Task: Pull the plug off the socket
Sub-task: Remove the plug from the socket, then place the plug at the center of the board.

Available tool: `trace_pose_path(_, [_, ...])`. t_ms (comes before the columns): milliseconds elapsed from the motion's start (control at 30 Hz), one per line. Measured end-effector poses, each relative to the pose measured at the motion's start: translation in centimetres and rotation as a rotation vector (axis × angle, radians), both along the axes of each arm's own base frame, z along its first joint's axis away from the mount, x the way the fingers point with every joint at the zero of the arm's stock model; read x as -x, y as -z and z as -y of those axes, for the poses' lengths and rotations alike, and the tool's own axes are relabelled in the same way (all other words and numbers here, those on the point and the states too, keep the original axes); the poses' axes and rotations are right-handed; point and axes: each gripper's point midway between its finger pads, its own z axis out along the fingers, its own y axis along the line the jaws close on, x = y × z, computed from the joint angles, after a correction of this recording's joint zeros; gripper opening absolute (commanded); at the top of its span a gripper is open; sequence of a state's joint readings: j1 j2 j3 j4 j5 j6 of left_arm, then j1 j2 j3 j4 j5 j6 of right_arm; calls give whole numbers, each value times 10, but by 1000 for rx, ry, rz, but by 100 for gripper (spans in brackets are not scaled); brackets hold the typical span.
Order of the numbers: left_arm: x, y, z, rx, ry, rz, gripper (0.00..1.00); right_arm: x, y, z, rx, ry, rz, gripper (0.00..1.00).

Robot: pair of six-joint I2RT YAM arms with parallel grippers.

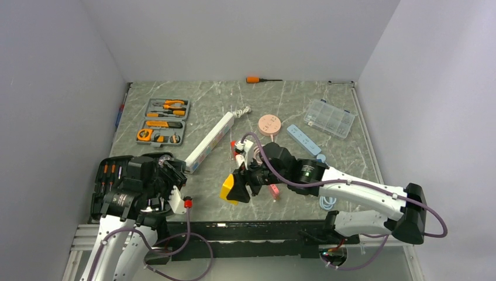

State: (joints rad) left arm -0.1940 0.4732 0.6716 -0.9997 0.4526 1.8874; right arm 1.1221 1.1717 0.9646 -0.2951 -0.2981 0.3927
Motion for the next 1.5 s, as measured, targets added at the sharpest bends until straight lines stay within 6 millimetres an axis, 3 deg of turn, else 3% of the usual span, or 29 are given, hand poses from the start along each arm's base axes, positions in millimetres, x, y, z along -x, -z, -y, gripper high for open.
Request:
trace_pose_path(100, [-3, 11, -17, -67, -74, -34, 0, 3, -3, 8, -2, 4, 3, 0])
trace_pose_path(233, [-4, 8, -20, -70, -95, -18, 0, -6, 7, 18, 44, 68, 19, 0])
trace_pose_path(300, [-4, 6, -18, -58, -92, -12, 0, -21, 17, 28, 89, 150, 30, 0])
trace_pose_path(400, [-1, 0, -12, -23, -72, -16, 0, -59, 34, 51, 170, 340, 43, 0])
trace_pose_path(500, [2, -18, -1, 29, -33, 0, 0, -99, 54, 76, 241, 537, 27, 0])
trace_pose_path(633, [6, -28, 10, 74, 22, 10, 0, -135, 91, 115, 360, 752, -22, 1])
trace_pose_path(800, [14, -21, 21, 92, 95, -12, 0, -168, 126, 151, 479, 939, -65, 0])
trace_pose_path(933, [20, -11, 36, 98, 183, -50, 0, -190, 147, 167, 545, 1036, -87, 2])
trace_pose_path(1133, [16, 10, 83, 91, 369, -117, 0, -223, 160, 183, 560, 1147, -97, 6])
trace_pose_path(1233, [16, 26, 114, 69, 457, -180, 0, -232, 162, 193, 564, 1189, -97, 18])
trace_pose_path(1333, [21, 48, 143, 38, 523, -253, 0, -237, 163, 204, 572, 1227, -97, 48])
trace_pose_path(1500, [38, 84, 192, -45, 609, -376, 0, -241, 162, 214, 577, 1262, -95, 83])
